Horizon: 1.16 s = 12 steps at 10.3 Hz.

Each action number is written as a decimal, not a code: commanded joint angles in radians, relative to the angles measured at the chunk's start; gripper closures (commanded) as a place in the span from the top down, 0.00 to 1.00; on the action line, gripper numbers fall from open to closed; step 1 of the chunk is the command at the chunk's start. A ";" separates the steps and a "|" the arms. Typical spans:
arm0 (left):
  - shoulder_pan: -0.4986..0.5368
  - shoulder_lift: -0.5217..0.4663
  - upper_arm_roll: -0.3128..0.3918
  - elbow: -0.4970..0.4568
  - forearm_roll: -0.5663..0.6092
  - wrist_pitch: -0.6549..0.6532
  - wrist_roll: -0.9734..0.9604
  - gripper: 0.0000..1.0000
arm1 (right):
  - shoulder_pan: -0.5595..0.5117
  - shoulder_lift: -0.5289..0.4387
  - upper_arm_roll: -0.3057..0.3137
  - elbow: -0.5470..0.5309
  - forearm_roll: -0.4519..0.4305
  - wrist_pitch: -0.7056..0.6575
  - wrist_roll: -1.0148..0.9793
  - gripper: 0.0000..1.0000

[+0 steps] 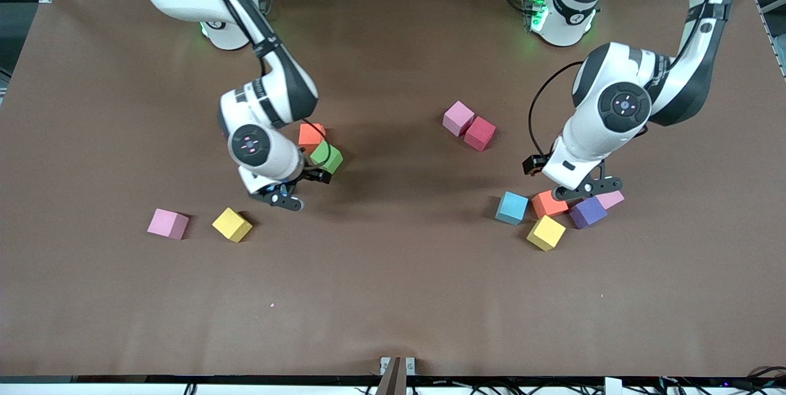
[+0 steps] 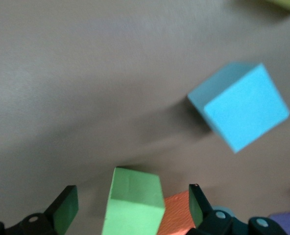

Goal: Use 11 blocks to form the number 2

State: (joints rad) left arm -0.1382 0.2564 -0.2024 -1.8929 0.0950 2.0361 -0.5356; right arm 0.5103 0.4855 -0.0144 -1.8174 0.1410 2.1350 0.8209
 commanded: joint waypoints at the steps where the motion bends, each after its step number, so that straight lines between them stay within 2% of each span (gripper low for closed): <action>1: -0.003 0.029 0.000 0.006 0.002 0.012 -0.009 1.00 | 0.002 -0.004 -0.007 -0.013 0.014 0.003 0.170 1.00; 3: -0.020 0.041 0.000 -0.012 -0.085 0.013 -0.044 1.00 | 0.016 -0.007 -0.007 -0.052 0.020 0.043 0.213 1.00; 5: -0.038 0.047 0.000 -0.041 -0.098 0.015 -0.091 1.00 | 0.020 -0.005 -0.006 -0.100 0.041 0.118 0.225 1.00; 7: -0.069 0.049 -0.002 -0.063 -0.106 0.019 -0.188 1.00 | 0.046 -0.004 -0.004 -0.118 0.077 0.154 0.225 1.00; 10: -0.087 0.046 -0.021 -0.094 -0.156 0.022 -0.303 1.00 | 0.076 -0.005 -0.004 -0.157 0.080 0.174 0.225 1.00; 12: -0.095 0.046 -0.063 -0.101 -0.175 0.045 -0.509 1.00 | 0.082 -0.007 -0.004 -0.204 0.078 0.235 0.222 1.00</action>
State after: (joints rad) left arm -0.2251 0.3171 -0.2422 -1.9729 -0.0559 2.0521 -0.9154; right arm 0.5816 0.4901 -0.0132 -1.9749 0.1988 2.3203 1.0368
